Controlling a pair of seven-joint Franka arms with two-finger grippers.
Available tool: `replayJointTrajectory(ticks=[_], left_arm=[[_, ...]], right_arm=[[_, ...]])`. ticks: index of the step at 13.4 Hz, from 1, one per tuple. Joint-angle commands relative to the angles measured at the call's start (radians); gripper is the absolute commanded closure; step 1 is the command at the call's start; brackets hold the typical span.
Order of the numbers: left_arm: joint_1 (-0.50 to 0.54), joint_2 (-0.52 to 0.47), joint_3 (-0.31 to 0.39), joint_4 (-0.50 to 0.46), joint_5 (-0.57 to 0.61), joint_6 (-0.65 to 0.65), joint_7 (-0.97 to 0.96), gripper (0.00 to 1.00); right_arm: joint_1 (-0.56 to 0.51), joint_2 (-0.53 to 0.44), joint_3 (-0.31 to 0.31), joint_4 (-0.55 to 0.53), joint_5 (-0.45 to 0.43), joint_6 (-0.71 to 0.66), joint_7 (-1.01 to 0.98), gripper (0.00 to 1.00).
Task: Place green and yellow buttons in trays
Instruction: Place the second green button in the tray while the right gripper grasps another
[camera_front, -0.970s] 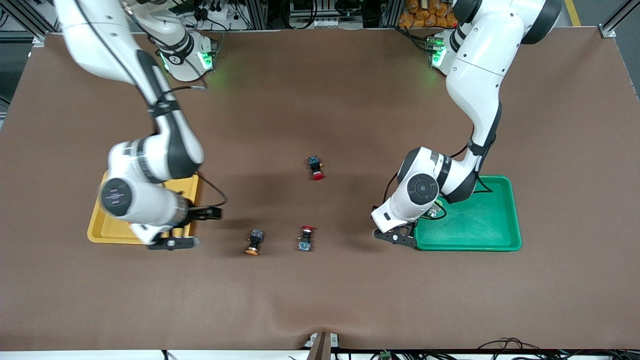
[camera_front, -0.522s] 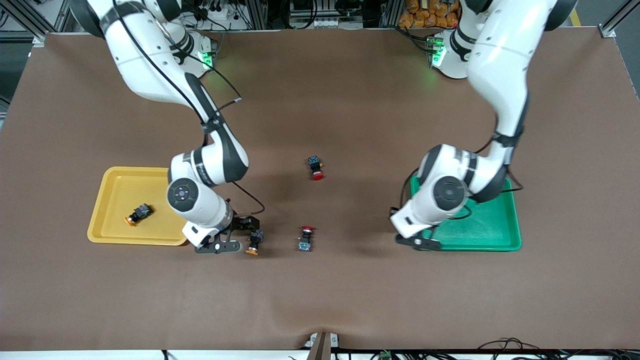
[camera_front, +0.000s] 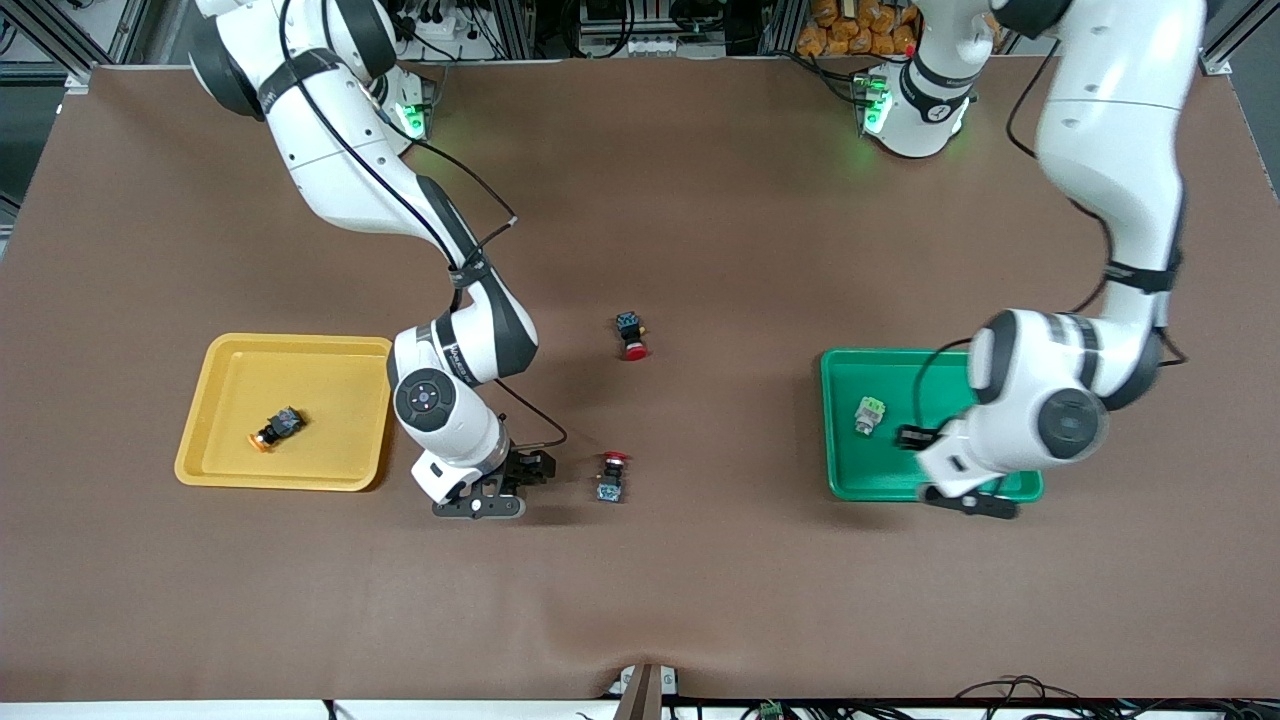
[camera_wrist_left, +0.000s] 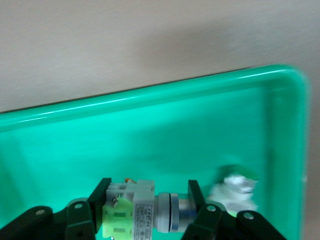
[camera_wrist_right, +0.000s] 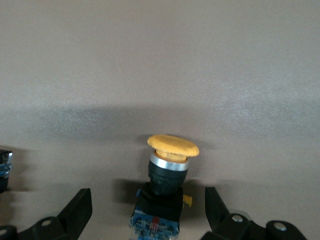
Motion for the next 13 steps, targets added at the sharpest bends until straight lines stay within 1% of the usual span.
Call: replayJointTrajectory(ticks=[1, 2, 3, 4, 5, 6, 8, 9, 11, 12, 13], left_arm=[[0.019, 0.021, -0.012, -0.007, 0.004, -0.002, 0.012, 0.78], [0.021, 0.035, -0.011, -0.007, 0.002, 0.002, 0.007, 0.76], [0.018, 0.039, -0.011, -0.015, 0.002, 0.004, 0.003, 0.67], [0.016, 0.041, -0.011, -0.019, 0.002, 0.004, 0.001, 0.44], [0.018, 0.044, -0.011, -0.024, 0.002, 0.004, 0.001, 0.18], [0.016, 0.047, -0.012, -0.027, 0.001, 0.005, 0.001, 0.0], [0.016, 0.044, -0.011, -0.025, 0.002, 0.004, 0.001, 0.0], [0.01, 0.039, -0.011, -0.024, 0.002, 0.002, 0.001, 0.0], [0.007, 0.023, -0.012, -0.015, 0.002, -0.004, 0.003, 0.0], [0.011, 0.01, -0.014, -0.012, 0.002, -0.004, 0.004, 0.0], [0.014, -0.011, -0.014, -0.012, 0.002, -0.005, 0.007, 0.0]], right_arm=[[0.009, 0.048, -0.015, 0.056, -0.024, 0.028, 0.023, 0.0], [0.014, 0.048, -0.015, 0.057, -0.054, 0.029, 0.023, 0.01], [0.014, 0.048, -0.015, 0.055, -0.1, 0.029, 0.025, 0.02], [0.014, 0.047, -0.013, 0.055, -0.116, 0.029, 0.025, 0.07], [0.013, 0.044, -0.013, 0.054, -0.117, 0.028, 0.025, 0.17], [0.011, 0.044, -0.015, 0.054, -0.117, 0.026, 0.025, 0.4], [0.009, 0.041, -0.013, 0.05, -0.117, 0.026, 0.025, 0.96], [0.008, 0.036, -0.013, 0.049, -0.117, 0.026, 0.025, 1.0], [-0.004, 0.015, -0.013, 0.046, -0.116, 0.016, 0.023, 1.0], [-0.02, 0.007, -0.013, 0.046, -0.111, 0.014, 0.019, 1.0], [-0.052, -0.019, -0.006, 0.046, -0.102, -0.015, 0.011, 1.0]])
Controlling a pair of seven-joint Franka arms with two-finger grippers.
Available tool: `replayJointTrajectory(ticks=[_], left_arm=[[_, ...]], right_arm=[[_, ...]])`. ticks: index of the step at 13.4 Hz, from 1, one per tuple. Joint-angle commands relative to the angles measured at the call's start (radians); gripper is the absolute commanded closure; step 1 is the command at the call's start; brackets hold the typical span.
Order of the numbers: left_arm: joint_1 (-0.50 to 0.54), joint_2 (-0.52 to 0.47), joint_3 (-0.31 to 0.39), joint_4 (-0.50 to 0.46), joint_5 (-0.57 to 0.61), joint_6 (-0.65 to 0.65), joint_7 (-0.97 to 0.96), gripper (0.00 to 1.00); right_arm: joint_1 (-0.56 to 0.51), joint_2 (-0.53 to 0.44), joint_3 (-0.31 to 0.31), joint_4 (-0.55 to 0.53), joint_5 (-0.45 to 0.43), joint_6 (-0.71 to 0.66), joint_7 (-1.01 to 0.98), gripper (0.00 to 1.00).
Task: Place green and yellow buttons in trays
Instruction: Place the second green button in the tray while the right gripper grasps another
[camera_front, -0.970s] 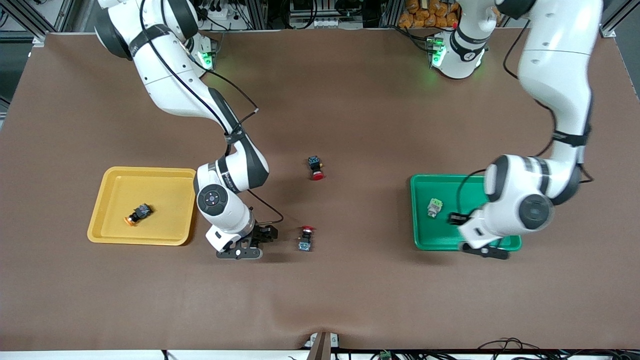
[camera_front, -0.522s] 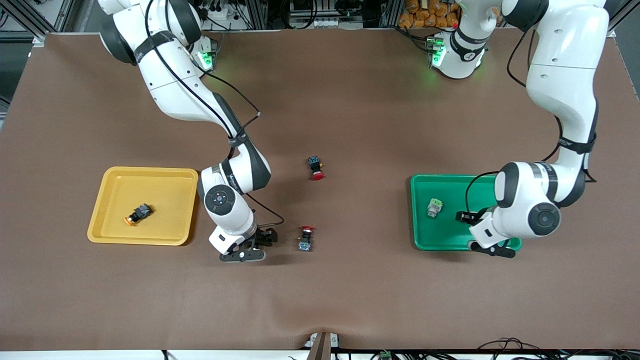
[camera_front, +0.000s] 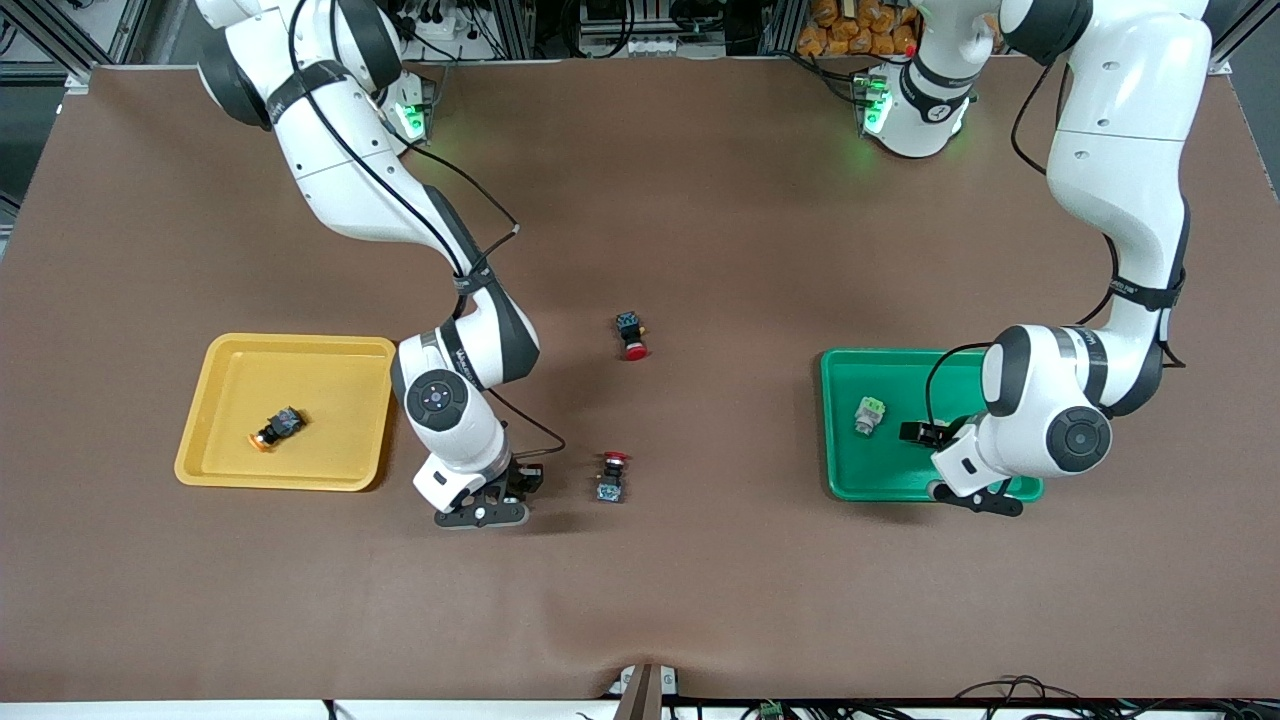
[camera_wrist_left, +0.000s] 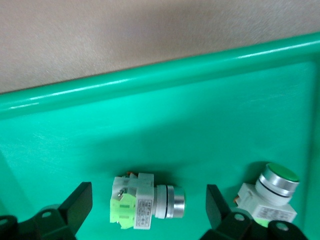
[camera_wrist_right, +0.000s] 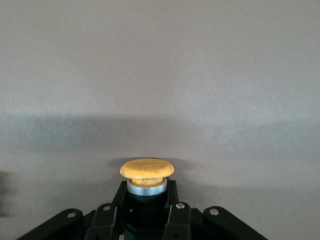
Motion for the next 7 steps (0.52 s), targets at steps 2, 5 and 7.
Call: replayJointTrajectory(ticks=[2, 5, 7], left_arm=[[-0.009, -0.107, -0.001, 0.001, 0.002, -0.067, -0.008, 0.0], [-0.011, -0.176, -0.005, 0.027, 0.004, -0.142, -0.053, 0.0], [-0.011, -0.228, -0.003, 0.04, 0.012, -0.208, -0.053, 0.0]], right_arm=[[-0.063, -0.101, 0.012, 0.008, -0.006, -0.142, -0.032, 1.0], [-0.165, -0.176, 0.026, 0.003, 0.078, -0.283, -0.125, 1.0], [-0.219, -0.201, 0.029, 0.002, 0.123, -0.371, -0.252, 1.0]])
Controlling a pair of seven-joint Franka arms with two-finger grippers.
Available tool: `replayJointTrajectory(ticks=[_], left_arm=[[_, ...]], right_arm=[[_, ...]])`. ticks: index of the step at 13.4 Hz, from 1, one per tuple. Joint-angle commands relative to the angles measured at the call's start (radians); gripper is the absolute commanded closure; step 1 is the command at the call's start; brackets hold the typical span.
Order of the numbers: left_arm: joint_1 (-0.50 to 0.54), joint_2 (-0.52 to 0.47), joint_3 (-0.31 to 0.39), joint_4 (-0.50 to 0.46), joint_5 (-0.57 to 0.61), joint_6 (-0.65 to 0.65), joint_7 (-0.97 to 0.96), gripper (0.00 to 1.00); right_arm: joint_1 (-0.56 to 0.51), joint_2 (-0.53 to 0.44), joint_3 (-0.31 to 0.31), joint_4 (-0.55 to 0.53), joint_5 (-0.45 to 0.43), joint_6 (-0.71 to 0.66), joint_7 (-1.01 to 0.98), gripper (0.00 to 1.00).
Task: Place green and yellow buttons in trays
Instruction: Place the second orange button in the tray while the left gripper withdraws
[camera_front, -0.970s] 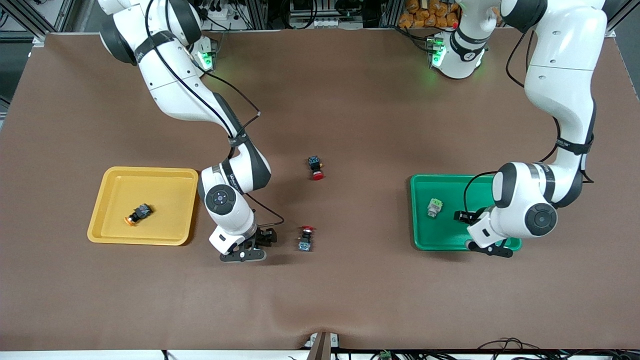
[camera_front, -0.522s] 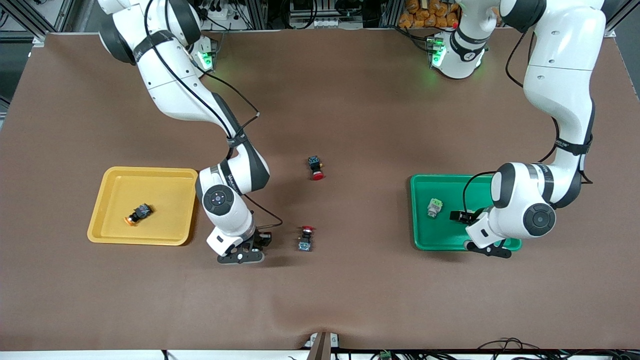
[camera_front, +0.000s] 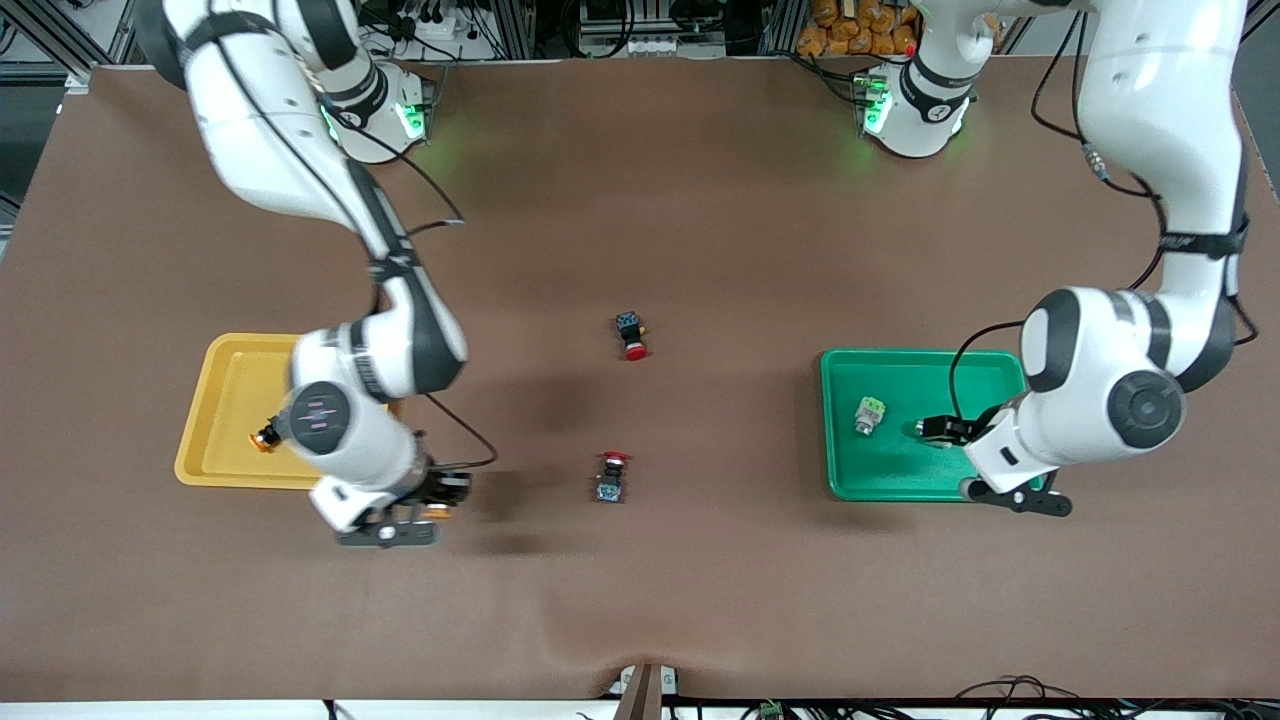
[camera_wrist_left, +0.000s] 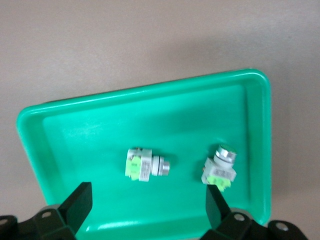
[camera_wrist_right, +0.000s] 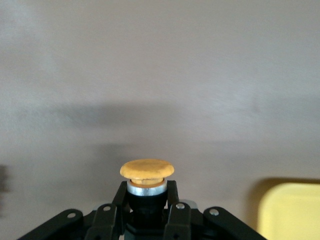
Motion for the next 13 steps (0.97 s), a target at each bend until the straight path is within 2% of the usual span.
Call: replayJointTrajectory(ticks=[1, 5, 6, 7, 8, 9, 11, 13], left_arm=[[0.0, -0.076, 0.003, 0.018, 0.012, -0.11, -0.013, 0.0], [0.038, -0.183, -0.004, 0.108, 0.005, -0.293, -0.007, 0.0], [0.059, -0.217, -0.033, 0.113, 0.007, -0.331, -0.007, 0.0], [0.096, -0.249, -0.062, 0.113, 0.007, -0.357, -0.007, 0.0], [0.119, -0.27, -0.088, 0.113, 0.009, -0.383, -0.004, 0.0], [0.137, -0.287, -0.098, 0.113, 0.007, -0.405, -0.004, 0.0], [0.153, -0.32, -0.122, 0.111, 0.005, -0.437, -0.004, 0.0], [0.145, -0.353, -0.122, 0.111, 0.005, -0.457, -0.004, 0.0]], right_arm=[[-0.105, -0.046, 0.029, -0.031, 0.044, -0.091, -0.159, 1.0], [-0.256, -0.056, 0.032, -0.033, 0.048, -0.226, -0.435, 1.0], [-0.277, -0.064, 0.03, -0.031, 0.048, -0.258, -0.489, 1.0], [-0.288, -0.078, 0.029, -0.033, 0.047, -0.285, -0.52, 0.78], [-0.29, -0.096, 0.026, -0.033, 0.041, -0.308, -0.537, 0.33], [-0.29, -0.115, 0.026, -0.04, 0.039, -0.326, -0.539, 0.0], [-0.288, -0.174, 0.024, -0.083, 0.036, -0.337, -0.539, 0.0], [-0.281, -0.271, 0.021, -0.17, 0.016, -0.328, -0.536, 0.0]])
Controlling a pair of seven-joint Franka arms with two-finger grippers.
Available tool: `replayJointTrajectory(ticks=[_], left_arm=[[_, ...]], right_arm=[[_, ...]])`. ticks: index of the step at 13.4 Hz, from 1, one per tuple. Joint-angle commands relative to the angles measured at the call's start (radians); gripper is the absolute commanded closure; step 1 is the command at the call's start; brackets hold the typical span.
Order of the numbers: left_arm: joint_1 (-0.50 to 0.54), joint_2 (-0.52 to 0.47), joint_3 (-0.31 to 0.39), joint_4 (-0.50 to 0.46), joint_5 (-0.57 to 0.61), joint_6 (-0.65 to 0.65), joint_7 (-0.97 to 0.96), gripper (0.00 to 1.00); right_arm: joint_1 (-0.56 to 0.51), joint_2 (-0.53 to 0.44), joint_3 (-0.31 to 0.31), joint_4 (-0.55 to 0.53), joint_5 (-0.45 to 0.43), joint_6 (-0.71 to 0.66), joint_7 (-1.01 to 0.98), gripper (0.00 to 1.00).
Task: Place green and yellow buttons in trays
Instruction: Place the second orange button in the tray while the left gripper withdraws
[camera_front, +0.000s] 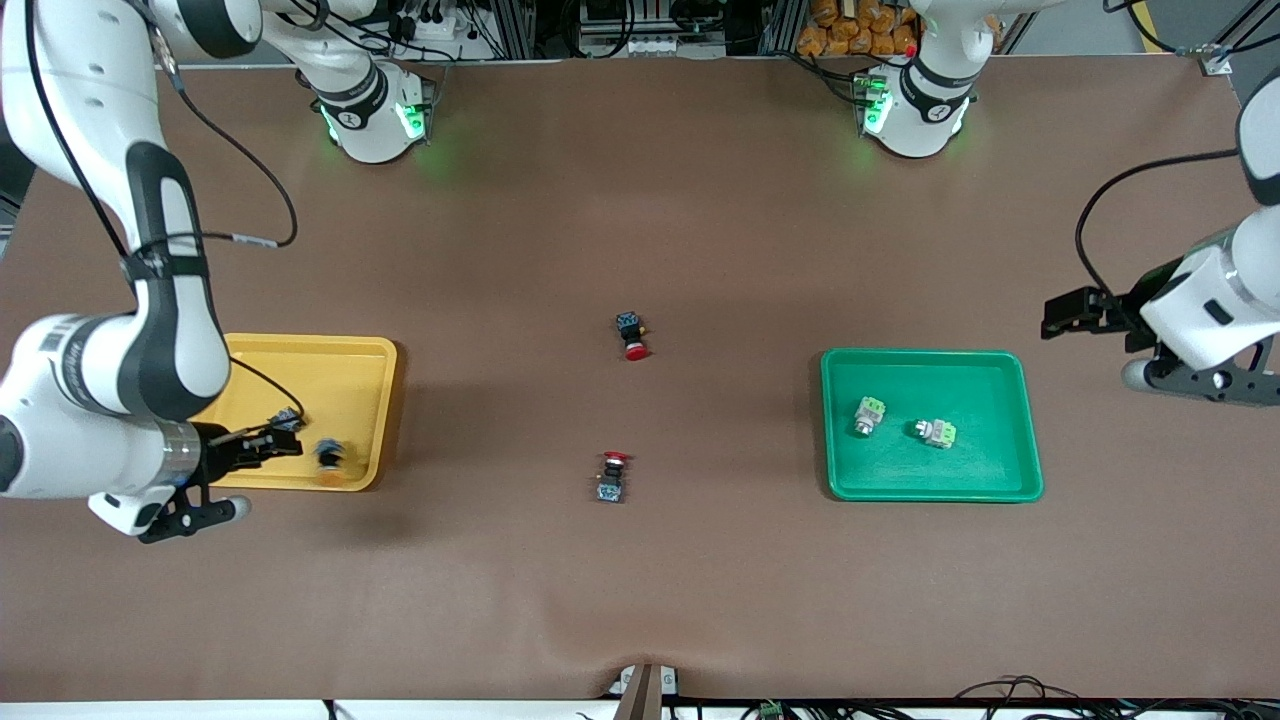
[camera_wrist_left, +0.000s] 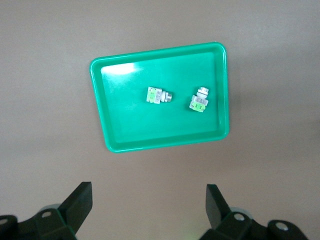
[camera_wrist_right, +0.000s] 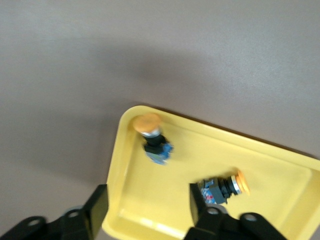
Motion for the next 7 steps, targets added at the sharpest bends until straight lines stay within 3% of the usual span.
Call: replayJointTrajectory(ticks=[1, 6, 7], left_arm=[[-0.008, -0.058, -0.009, -0.015, 0.005, -0.034, -0.004, 0.0], [-0.096, -0.134, 0.101, -0.02, 0.013, -0.095, -0.001, 0.0], [-0.096, -0.147, 0.11, -0.022, 0.013, -0.112, 0.005, 0.0]], right_arm=[[0.005, -0.178, 0.008, -0.195, -0.045, 0.037, -0.002, 0.0], [0.0, -0.427, 0.008, -0.584, -0.068, 0.339, -0.002, 0.0], [-0.003, -0.464, 0.008, -0.627, -0.069, 0.348, -0.002, 0.0]])
